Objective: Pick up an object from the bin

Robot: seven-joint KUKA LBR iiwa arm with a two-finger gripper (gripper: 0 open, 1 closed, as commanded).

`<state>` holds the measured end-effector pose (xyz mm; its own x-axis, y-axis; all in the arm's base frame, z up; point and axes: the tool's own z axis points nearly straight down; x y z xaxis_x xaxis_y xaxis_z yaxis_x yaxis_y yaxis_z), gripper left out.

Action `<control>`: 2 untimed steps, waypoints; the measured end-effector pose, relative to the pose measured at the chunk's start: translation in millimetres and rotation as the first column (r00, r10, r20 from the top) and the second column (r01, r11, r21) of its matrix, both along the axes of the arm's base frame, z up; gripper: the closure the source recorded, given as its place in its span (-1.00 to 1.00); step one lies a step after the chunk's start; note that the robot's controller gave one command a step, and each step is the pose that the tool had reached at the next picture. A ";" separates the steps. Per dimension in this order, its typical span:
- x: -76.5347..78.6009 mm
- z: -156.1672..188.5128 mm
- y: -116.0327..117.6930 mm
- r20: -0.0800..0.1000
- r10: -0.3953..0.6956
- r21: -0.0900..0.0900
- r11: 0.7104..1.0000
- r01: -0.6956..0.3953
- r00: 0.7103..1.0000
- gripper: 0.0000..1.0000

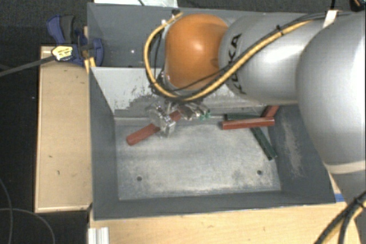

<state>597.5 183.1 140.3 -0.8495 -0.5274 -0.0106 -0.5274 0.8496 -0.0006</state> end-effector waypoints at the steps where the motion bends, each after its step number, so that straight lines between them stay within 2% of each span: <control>1: 1.4 20.3 0.1 0.000 -0.005 -0.001 1.000 0.005 1.000 1.00; 2: 3.0 61.3 0.7 -0.001 -0.011 -0.002 1.000 0.011 1.000 1.00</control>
Offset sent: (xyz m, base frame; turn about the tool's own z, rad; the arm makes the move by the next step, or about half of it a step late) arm -0.0001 -0.0003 0.0185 0.0000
